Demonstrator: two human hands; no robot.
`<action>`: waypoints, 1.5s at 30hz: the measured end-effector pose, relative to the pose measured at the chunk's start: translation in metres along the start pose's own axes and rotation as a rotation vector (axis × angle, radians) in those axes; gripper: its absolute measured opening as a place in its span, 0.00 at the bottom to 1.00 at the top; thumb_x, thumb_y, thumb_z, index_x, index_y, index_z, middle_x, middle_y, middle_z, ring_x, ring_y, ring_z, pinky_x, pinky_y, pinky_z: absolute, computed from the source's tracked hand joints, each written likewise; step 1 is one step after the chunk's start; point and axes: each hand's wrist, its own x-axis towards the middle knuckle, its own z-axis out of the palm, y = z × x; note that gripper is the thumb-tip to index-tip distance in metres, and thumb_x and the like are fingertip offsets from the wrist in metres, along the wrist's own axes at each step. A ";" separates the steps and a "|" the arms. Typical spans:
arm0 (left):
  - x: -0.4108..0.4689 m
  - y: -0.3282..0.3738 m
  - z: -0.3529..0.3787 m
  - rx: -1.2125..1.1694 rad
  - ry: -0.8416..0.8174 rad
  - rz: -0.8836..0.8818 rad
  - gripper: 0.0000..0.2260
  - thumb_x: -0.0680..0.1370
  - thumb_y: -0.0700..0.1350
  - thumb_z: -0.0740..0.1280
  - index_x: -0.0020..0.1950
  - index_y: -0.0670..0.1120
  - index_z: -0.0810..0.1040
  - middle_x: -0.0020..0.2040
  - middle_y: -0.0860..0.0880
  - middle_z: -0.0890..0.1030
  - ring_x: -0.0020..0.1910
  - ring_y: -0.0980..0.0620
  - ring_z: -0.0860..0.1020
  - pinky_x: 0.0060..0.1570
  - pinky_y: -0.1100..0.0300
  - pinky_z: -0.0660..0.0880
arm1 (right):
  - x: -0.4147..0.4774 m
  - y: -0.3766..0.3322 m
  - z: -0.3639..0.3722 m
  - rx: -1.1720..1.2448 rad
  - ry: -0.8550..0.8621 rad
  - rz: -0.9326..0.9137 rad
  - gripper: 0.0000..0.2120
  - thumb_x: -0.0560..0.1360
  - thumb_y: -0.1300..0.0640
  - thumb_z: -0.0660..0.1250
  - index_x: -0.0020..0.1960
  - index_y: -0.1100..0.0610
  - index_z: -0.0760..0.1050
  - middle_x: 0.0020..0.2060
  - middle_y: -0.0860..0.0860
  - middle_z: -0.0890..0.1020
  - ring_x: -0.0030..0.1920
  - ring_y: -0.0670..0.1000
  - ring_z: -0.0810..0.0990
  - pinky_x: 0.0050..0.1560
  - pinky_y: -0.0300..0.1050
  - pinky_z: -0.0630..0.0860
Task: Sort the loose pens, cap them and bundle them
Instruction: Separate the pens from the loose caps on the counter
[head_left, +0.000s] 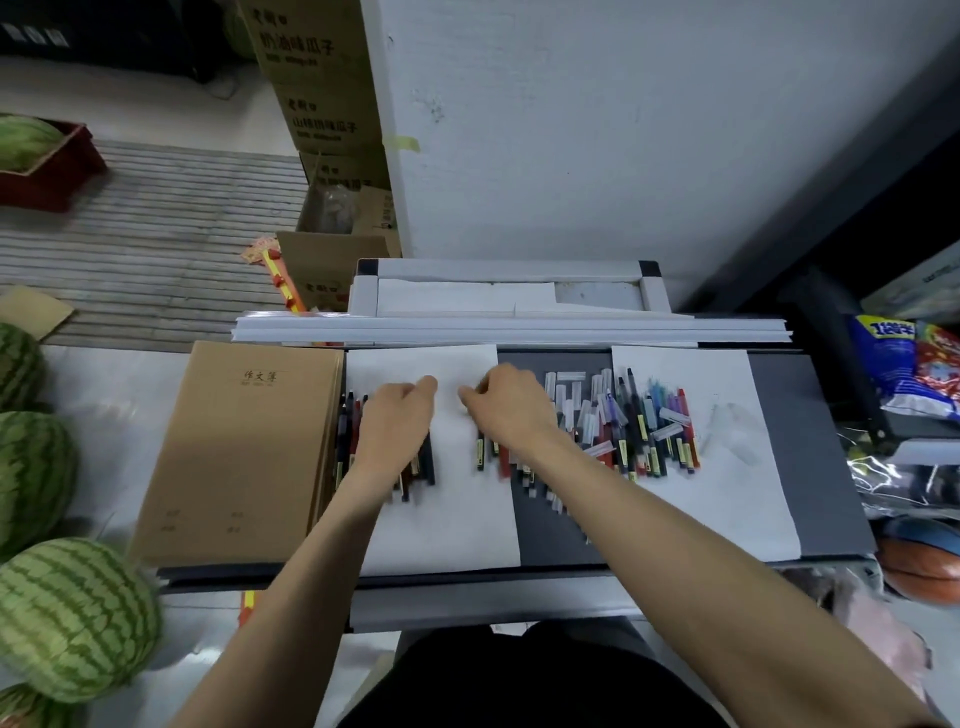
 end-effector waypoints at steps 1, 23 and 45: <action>-0.003 -0.002 -0.004 -0.152 -0.034 -0.075 0.14 0.76 0.50 0.58 0.33 0.44 0.67 0.29 0.48 0.69 0.29 0.49 0.67 0.31 0.57 0.66 | 0.007 -0.005 0.001 -0.086 -0.007 0.002 0.17 0.79 0.45 0.66 0.42 0.59 0.77 0.39 0.54 0.82 0.41 0.58 0.82 0.40 0.49 0.80; 0.019 0.024 0.035 0.448 -0.111 0.280 0.09 0.79 0.56 0.70 0.50 0.51 0.84 0.47 0.55 0.81 0.47 0.52 0.78 0.49 0.58 0.74 | -0.025 0.097 -0.051 1.347 -0.166 0.423 0.19 0.82 0.48 0.66 0.34 0.53 0.75 0.29 0.49 0.69 0.26 0.48 0.63 0.23 0.39 0.57; 0.060 0.048 0.100 1.023 -0.092 0.582 0.18 0.81 0.50 0.63 0.33 0.48 0.65 0.42 0.43 0.81 0.40 0.40 0.80 0.35 0.56 0.67 | 0.039 0.082 -0.060 -0.391 -0.030 0.031 0.25 0.80 0.44 0.68 0.67 0.62 0.72 0.60 0.61 0.81 0.60 0.63 0.81 0.51 0.53 0.77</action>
